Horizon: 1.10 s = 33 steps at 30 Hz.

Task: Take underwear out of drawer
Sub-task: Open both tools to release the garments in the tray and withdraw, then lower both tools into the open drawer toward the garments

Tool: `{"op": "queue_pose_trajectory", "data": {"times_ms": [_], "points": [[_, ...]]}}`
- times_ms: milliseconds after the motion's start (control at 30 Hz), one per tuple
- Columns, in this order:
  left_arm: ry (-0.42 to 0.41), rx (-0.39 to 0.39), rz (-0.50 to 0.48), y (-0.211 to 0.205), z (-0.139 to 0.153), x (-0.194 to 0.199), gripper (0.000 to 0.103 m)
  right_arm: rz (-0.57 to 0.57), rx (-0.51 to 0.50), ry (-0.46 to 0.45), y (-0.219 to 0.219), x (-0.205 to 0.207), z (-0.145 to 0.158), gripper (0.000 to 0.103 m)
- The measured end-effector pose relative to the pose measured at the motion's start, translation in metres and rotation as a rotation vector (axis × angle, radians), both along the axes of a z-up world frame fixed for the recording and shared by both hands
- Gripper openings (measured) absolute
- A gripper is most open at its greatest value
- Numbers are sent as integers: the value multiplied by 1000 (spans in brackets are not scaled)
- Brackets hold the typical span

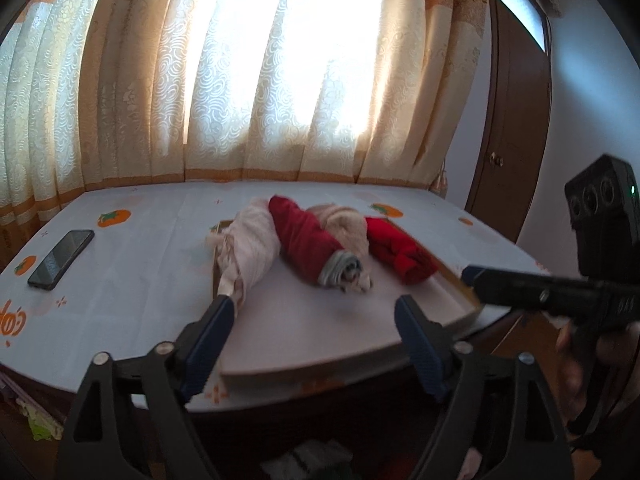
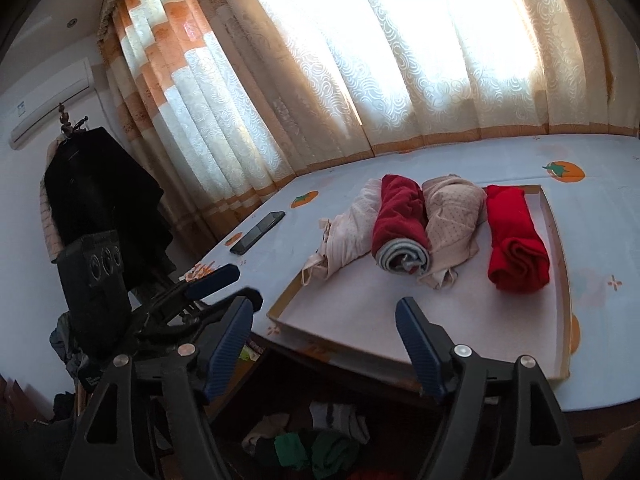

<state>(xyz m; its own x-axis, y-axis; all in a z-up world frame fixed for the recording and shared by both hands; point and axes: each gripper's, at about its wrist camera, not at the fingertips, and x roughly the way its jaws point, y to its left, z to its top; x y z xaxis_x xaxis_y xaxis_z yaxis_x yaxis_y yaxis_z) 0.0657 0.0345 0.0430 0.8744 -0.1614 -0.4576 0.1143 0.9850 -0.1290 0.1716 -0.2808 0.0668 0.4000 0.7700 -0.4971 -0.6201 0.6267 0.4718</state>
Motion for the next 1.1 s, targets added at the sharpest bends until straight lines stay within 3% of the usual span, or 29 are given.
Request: {"op": "queue_pose_trajectory", "data": {"times_ms": [500,900,1100], "points": [[117,30,7,1,-57,-35,86,25,-102,26,-27,-40,-42,77],[268,140,-26,3,-101,-45,87,116,-305,65,-46,-57,-97,77],[312,125,-31,4,-115,-46,87,156,-383,77,-55,-64,-112,77]]}}
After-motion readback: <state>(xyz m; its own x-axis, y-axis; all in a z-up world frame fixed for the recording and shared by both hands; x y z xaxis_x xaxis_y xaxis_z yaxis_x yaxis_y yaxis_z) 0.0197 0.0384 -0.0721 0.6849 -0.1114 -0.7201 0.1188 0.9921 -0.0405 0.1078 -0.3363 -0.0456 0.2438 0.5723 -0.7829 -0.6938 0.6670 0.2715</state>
